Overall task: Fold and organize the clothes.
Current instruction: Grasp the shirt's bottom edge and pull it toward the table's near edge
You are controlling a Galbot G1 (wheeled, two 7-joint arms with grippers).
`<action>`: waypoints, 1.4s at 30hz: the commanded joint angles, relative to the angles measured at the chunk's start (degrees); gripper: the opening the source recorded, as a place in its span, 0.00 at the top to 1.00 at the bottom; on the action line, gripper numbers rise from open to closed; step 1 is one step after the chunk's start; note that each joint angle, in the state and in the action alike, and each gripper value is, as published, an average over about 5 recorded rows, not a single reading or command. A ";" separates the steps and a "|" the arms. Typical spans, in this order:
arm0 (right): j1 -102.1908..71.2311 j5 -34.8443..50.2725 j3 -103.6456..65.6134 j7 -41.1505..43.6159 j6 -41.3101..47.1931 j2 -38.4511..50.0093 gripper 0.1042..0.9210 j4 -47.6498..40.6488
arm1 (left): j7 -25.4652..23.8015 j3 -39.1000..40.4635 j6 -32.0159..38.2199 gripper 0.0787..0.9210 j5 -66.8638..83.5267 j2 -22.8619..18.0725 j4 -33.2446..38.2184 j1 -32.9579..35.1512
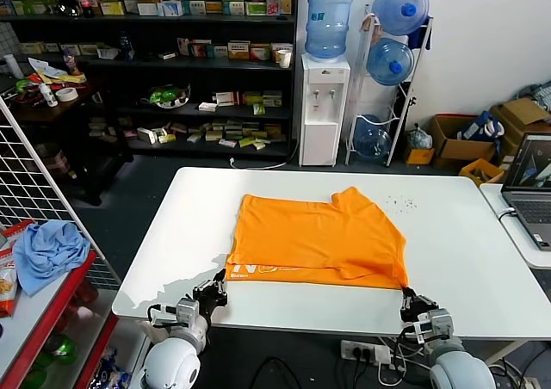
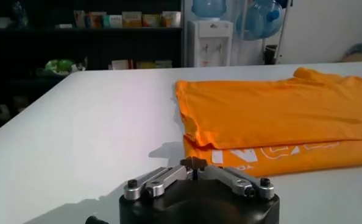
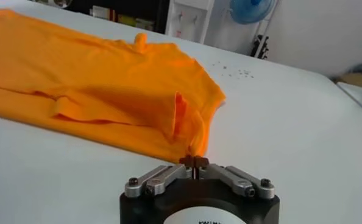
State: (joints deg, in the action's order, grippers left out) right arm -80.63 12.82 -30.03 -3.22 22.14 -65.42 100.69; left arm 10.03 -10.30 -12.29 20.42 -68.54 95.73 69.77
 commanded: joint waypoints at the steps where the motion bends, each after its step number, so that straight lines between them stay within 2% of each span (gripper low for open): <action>1: -1.21 -0.03 0.01 -0.41 0.62 0.15 0.98 2.31 | -0.29 -0.04 -0.54 0.99 0.09 -0.34 0.92 0.55; 6: -1.27 -0.12 -0.02 -0.43 0.65 0.07 0.98 1.94 | -0.29 0.00 -0.35 0.92 -0.03 -1.34 0.16 0.21; 16: -1.46 -0.19 0.11 -0.43 0.49 0.02 0.98 1.66 | -0.36 -0.17 0.04 0.58 -0.51 -1.80 -3.30 -1.23; 20: -1.58 -0.19 0.13 -0.43 0.46 0.05 0.98 1.77 | -0.45 -0.19 0.11 0.48 -0.77 -1.68 -3.39 -0.86; 23: -1.86 -0.20 0.17 -0.48 0.53 0.12 0.98 2.20 | -0.42 -0.19 0.21 0.54 -0.83 -1.35 -2.78 -0.46; 35: -8.51 0.19 -1.73 -0.81 1.13 2.50 0.98 7.87 | 1.08 -0.44 -0.29 0.94 -0.76 1.76 6.59 5.28; 38: -11.84 0.25 -2.45 -1.26 1.75 3.16 0.98 10.15 | 1.63 -0.48 -1.07 0.97 -1.23 2.29 9.52 7.61; 42: -15.00 0.47 -3.30 -2.16 3.10 3.79 0.98 12.64 | 2.17 -0.41 -2.07 0.97 -1.76 2.90 11.63 10.48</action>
State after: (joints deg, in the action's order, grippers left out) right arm -90.82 13.31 -32.71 -5.01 24.63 -62.22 109.86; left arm 11.59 -10.76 -13.39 19.13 -66.73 101.22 74.99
